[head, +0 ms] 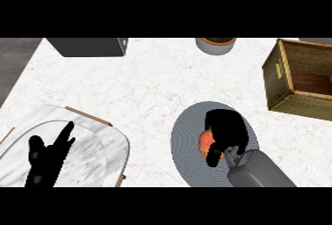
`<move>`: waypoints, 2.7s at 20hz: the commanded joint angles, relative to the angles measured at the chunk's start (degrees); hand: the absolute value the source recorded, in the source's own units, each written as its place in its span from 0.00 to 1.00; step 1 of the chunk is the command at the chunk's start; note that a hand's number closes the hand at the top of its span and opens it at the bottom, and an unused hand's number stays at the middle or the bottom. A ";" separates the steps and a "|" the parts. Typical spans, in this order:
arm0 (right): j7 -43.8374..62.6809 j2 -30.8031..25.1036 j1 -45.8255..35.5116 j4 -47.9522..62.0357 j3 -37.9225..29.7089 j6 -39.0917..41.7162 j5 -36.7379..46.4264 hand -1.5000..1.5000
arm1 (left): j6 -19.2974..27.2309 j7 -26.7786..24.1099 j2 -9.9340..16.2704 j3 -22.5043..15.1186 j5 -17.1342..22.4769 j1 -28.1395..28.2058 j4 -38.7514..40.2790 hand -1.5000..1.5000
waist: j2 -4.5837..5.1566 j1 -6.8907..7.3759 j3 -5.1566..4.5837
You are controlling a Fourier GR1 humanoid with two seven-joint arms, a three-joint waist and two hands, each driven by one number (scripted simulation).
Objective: Pick the squash from the placemat and place it in the basket
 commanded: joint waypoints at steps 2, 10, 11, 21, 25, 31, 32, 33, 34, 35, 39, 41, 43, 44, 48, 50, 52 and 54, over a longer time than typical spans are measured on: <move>1.74 -1.47 0.84 -7.71 0.06 0.02 3.50 1.00 | 1.17 -1.17 -3.30 -1.35 -1.65 -0.44 7.01 0.50 | 0.51 -0.46 -0.85; 2.44 9.26 -5.28 -25.09 -16.70 -17.85 -2.89 1.00 | -0.09 2.64 -1.23 0.05 0.15 0.69 2.15 0.50 | 0.18 -1.99 -0.71; 4.63 10.00 -6.11 -26.67 -16.75 -18.05 -1.52 1.00 | -0.72 0.48 -1.29 -0.53 -0.25 4.54 1.13 0.50 | 0.04 -0.70 -0.79; 14.75 -2.09 -21.47 -32.82 -39.56 -4.02 -9.13 1.00 | 0.38 2.27 -2.98 -1.37 -1.60 2.00 1.63 0.50 | 0.35 -0.65 -0.85; 13.38 -7.39 -27.49 -26.01 -46.79 -3.06 -12.10 1.00 | -0.52 -0.35 -3.14 -1.05 -1.79 1.24 3.59 0.50 | 0.52 -0.34 -0.87; 9.95 -14.99 -31.78 -15.60 -52.60 -0.86 -16.14 1.00 | -2.05 1.59 -1.84 0.27 -0.76 0.52 3.22 0.50 | 0.61 -0.01 -0.85; 10.34 -16.25 -33.84 -13.49 -53.80 -0.50 -17.15 1.00 | -1.98 -1.91 -2.88 -0.56 -1.62 2.54 3.97 0.50 | 0.59 0.21 -0.88; 8.54 -18.08 -33.66 -10.57 -55.28 -0.52 -17.39 1.00 | -1.87 1.18 -2.99 -1.49 -1.47 3.29 0.33 0.50 | 0.60 0.45 -0.83; 6.36 -17.46 -33.17 -7.48 -53.52 -2.65 -15.27 1.00 | -2.41 2.21 -2.36 0.10 -0.32 -1.08 2.87 0.50 | 0.85 0.45 -0.85; 3.97 -19.67 -32.83 -5.86 -55.89 -1.58 -17.29 1.00 | -1.16 1.63 -2.97 -0.04 -1.49 -1.51 3.66 0.50 | 0.80 0.20 -0.83; -3.31 -23.31 -31.76 1.54 -57.03 -1.43 -17.51 1.00 | -1.31 1.24 -3.21 -0.15 -1.96 0.16 3.53 0.50 | 0.90 0.57 -0.82; -6.17 -22.09 -30.04 3.06 -56.76 -4.01 -16.99 1.00 | -2.28 2.06 -2.47 0.68 -1.23 -1.34 3.73 0.50 | 0.84 0.47 -0.80; -10.82 -22.80 -28.89 6.75 -57.10 -5.58 -16.49 1.00 | -2.79 -0.68 -3.11 -0.32 -2.04 1.49 3.92 0.50 | 0.91 0.82 -0.81; -11.06 -23.42 -30.28 9.61 -57.44 -5.33 -16.95 1.00 | -2.75 0.65 -2.53 2.18 -0.46 -3.81 7.07 0.50 | 1.00 0.55 -0.83; -14.15 -21.14 -29.90 15.25 -58.34 -11.27 -16.26 1.00 | -1.44 1.92 -3.63 -0.24 -2.98 0.14 3.11 0.50 | 0.89 0.92 -0.80; -17.11 -20.89 -28.28 17.19 -60.95 -12.43 -18.48 1.00 | -2.61 -0.06 -3.19 0.77 -2.29 -0.20 5.34 0.50 | 0.95 0.69 -0.79; -13.50 -21.91 -32.11 18.18 -63.40 -11.45 -21.42 1.00 | -1.19 2.62 -4.56 -0.82 -3.04 1.21 1.31 0.50 | 0.72 0.77 -0.79; -20.59 -20.62 -29.33 22.51 -63.60 -14.84 -21.21 1.00 | -2.63 2.76 -2.71 0.93 -2.31 -1.09 3.15 0.50 | 0.92 0.83 -0.78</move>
